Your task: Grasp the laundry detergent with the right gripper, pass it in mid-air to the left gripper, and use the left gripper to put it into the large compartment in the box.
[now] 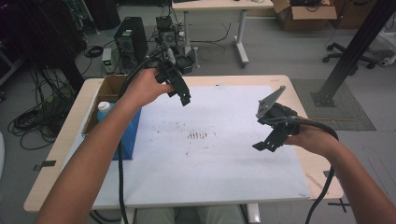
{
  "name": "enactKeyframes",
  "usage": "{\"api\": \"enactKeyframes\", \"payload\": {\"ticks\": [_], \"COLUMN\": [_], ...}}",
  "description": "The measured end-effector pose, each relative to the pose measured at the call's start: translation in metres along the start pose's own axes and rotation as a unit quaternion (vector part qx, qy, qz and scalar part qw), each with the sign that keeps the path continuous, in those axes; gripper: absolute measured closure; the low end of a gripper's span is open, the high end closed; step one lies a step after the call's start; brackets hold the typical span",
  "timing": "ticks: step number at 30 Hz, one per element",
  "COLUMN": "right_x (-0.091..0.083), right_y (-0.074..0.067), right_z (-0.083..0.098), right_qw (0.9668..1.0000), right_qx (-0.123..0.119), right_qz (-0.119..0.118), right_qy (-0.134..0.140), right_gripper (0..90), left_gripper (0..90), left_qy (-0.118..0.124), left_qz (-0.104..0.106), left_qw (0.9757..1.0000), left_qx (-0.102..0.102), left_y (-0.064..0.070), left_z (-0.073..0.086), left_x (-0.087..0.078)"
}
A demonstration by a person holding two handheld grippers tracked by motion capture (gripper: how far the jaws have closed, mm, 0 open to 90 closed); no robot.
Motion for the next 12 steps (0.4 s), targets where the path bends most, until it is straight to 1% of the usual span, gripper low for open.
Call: {"api": "enactKeyframes", "payload": {"ticks": [3, 12], "right_x": [0.0000, 0.0000], "right_y": [-0.0002, -0.0008], "right_z": [0.0000, -0.0016], "right_qw": [1.0000, 1.0000], "right_qx": [0.000, -0.002], "right_qz": [0.000, 0.000], "right_qy": [0.001, 0.001], "right_gripper": [7.5, 7.5], "left_gripper": [7.2, 7.1], "left_qy": [0.003, 0.002], "left_qz": [0.000, 0.001], "left_qw": [1.0000, 1.0000], "left_qx": [0.000, 0.002], "left_y": [0.0003, 0.0019], "left_z": [0.0001, 0.0005], "left_x": [-0.0009, -0.0015]}}
Point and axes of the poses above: each handheld gripper's, and its own axes: x roughly forward along the jaws, z roughly out of its underside, y roughly to its right, the point moved 4 cm from there along x, roughly forward along the jaws, and after that the axes turned 12 degrees about -x, right-handed, at the moved point
